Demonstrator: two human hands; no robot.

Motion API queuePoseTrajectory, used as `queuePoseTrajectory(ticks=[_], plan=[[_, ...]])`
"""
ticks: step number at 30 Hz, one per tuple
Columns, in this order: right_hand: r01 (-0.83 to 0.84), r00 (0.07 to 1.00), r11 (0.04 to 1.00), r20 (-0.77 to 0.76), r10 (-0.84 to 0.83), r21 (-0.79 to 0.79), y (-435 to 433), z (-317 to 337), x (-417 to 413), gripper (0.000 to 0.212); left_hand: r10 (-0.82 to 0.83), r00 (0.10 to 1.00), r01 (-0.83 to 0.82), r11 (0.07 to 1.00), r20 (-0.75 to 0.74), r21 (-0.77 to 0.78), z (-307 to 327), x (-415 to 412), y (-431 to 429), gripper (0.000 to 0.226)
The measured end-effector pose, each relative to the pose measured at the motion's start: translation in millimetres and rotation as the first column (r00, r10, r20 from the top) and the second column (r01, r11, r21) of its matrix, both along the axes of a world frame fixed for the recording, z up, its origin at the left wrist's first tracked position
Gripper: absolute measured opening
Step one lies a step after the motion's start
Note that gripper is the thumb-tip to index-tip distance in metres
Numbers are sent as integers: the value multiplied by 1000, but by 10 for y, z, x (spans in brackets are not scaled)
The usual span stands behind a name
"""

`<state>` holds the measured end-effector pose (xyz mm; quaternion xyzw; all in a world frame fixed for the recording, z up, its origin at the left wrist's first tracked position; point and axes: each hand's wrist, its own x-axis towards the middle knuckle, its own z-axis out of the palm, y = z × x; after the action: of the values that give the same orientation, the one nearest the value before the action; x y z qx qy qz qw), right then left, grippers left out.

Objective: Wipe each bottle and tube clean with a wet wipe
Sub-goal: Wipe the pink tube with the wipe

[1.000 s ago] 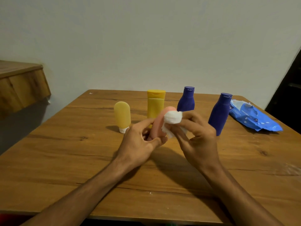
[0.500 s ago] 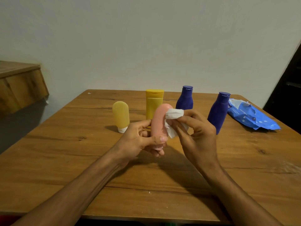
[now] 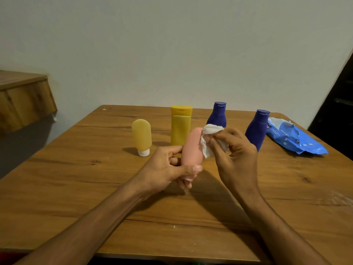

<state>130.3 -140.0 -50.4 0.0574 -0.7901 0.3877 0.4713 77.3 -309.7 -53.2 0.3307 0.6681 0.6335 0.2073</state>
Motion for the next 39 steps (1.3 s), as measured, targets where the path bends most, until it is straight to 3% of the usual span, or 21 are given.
queuePoseTrajectory(ticks=[4,10,15,19,25,30,36,39], plan=[[-84,994,980,88,69,178,-42,-37,5,19,106,994,-105,994,-20,35,1,-5,26,52],[38,998,994,-53,-33,103,0,-14,-2,17,66,988,-77,995,-138,-71,-35,3,29,51],[-30,999,958,-9,34,286,-21,-37,21,21,109,978,-123,990,-175,-67,-63,14,54,36],[77,995,977,-75,-63,200,-13,-19,15,19,102,974,-125,987,-200,-105,-62,30,71,47],[-136,987,938,120,103,319,-61,-47,26,21,192,969,-194,981,-154,1,-35,23,52,32],[78,996,984,-46,-72,161,-48,-32,28,21,114,980,-124,991,-163,-52,-21,2,33,41],[-65,997,986,58,57,155,-65,-32,17,21,73,990,-88,988,122,125,33,0,10,48],[-55,998,989,38,50,135,-62,-20,24,21,-17,986,-3,993,167,117,41,-34,-24,49]])
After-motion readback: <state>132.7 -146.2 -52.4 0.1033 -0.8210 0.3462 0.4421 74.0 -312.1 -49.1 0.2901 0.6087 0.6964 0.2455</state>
